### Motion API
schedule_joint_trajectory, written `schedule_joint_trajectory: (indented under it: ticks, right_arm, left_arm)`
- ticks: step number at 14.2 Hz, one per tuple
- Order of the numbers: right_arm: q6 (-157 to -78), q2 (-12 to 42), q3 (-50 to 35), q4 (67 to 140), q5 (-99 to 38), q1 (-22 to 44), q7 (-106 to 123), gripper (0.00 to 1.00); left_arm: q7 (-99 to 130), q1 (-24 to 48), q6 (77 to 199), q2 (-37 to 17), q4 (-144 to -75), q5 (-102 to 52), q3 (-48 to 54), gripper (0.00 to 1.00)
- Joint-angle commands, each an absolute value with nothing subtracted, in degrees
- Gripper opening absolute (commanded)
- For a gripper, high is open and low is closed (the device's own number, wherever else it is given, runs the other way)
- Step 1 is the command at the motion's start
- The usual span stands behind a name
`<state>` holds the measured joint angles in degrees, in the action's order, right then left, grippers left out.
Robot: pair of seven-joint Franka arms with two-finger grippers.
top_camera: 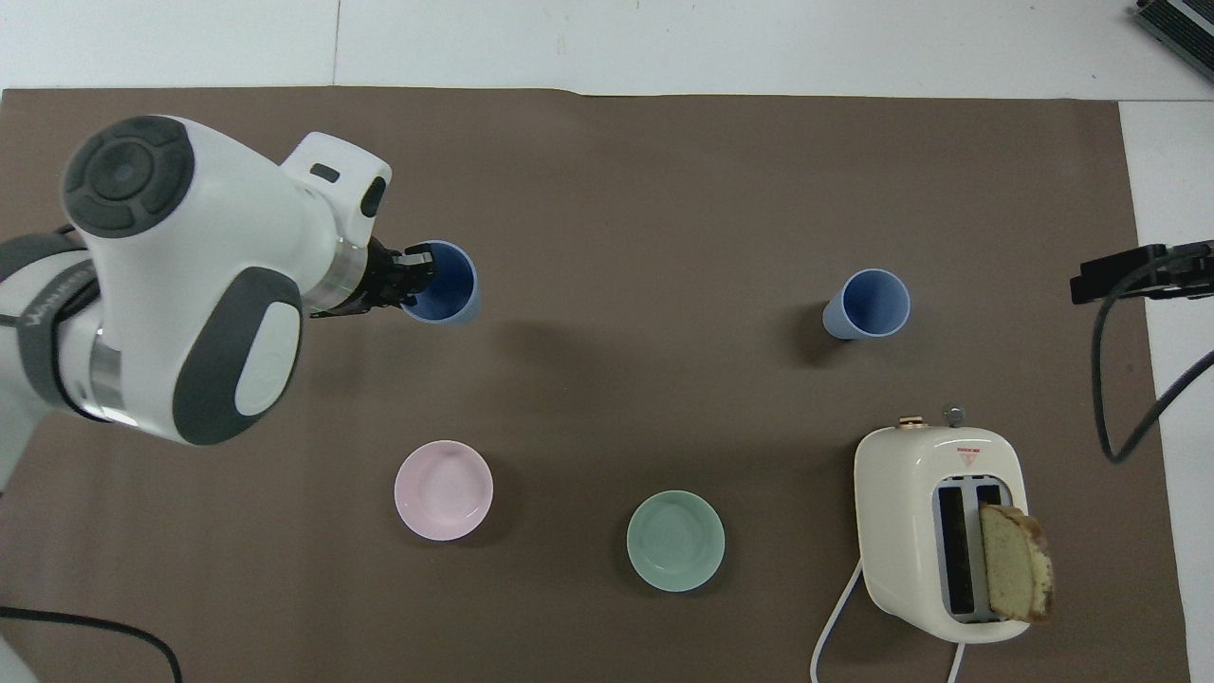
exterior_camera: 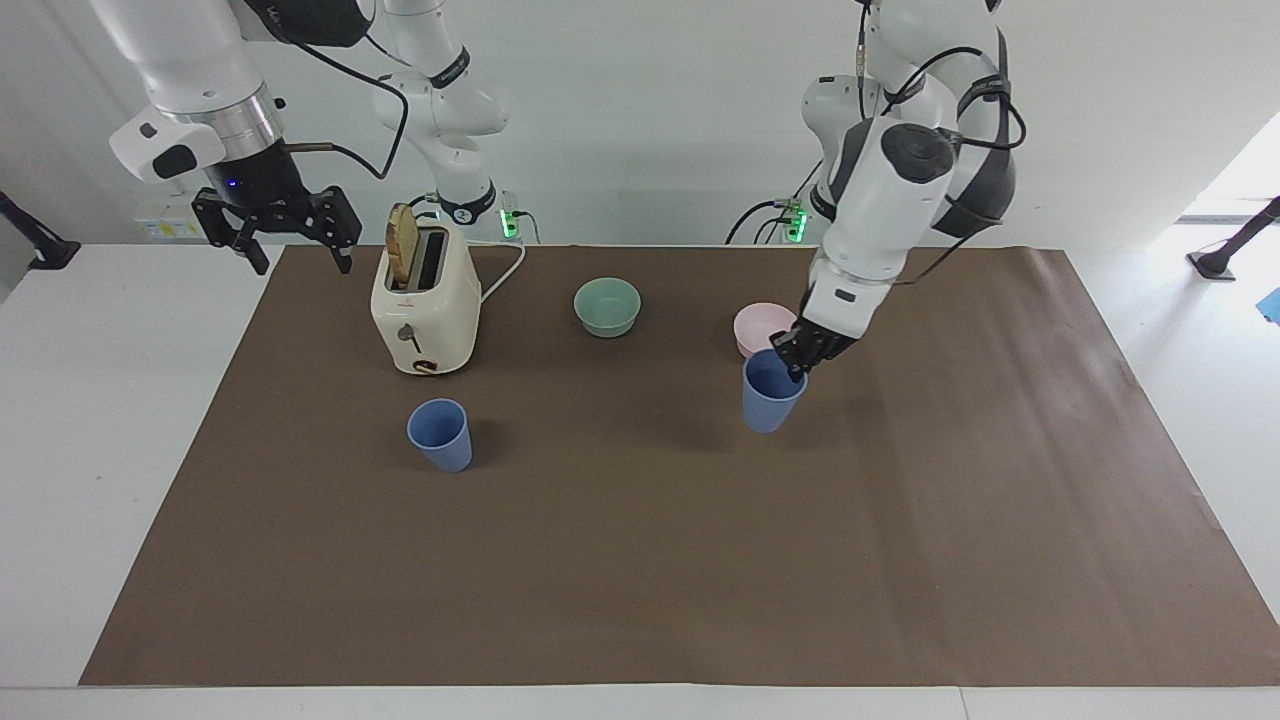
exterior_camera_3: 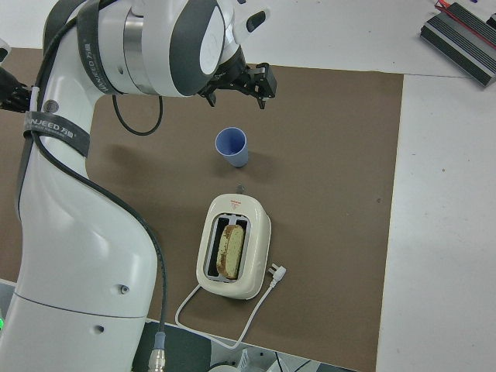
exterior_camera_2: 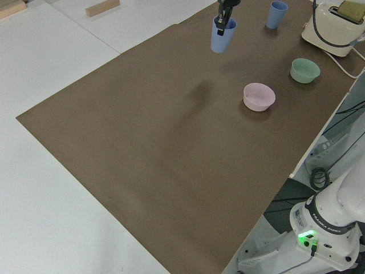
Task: Stack blue cups with both arms
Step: 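Carry the blue cup with the left gripper toward the table center and set it down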
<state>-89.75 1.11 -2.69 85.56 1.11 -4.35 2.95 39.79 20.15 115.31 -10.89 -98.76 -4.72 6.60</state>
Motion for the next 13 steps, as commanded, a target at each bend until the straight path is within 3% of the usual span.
schedule_joint_trajectory:
  ticks: [1,5,13]
  right_arm:
    - [-89.7,-0.3,-3.3,86.9,0.0,-5.2,2.2,1.0]
    - [-89.7,-0.2,-3.3,86.9,0.0,-5.2,2.2,1.0]
    - [-89.7,-0.2,-3.3,86.9,0.0,-5.2,2.2,1.0]
  left_arm:
    - [41.8,24.1,119.1,-14.3,-98.6,-4.0,5.4,0.0]
    - [41.8,26.0,123.0,-17.7,-98.6,-3.9,5.4,0.0]
    - [41.7,28.1,125.0,-19.2,-100.4,-3.9,5.4,0.0]
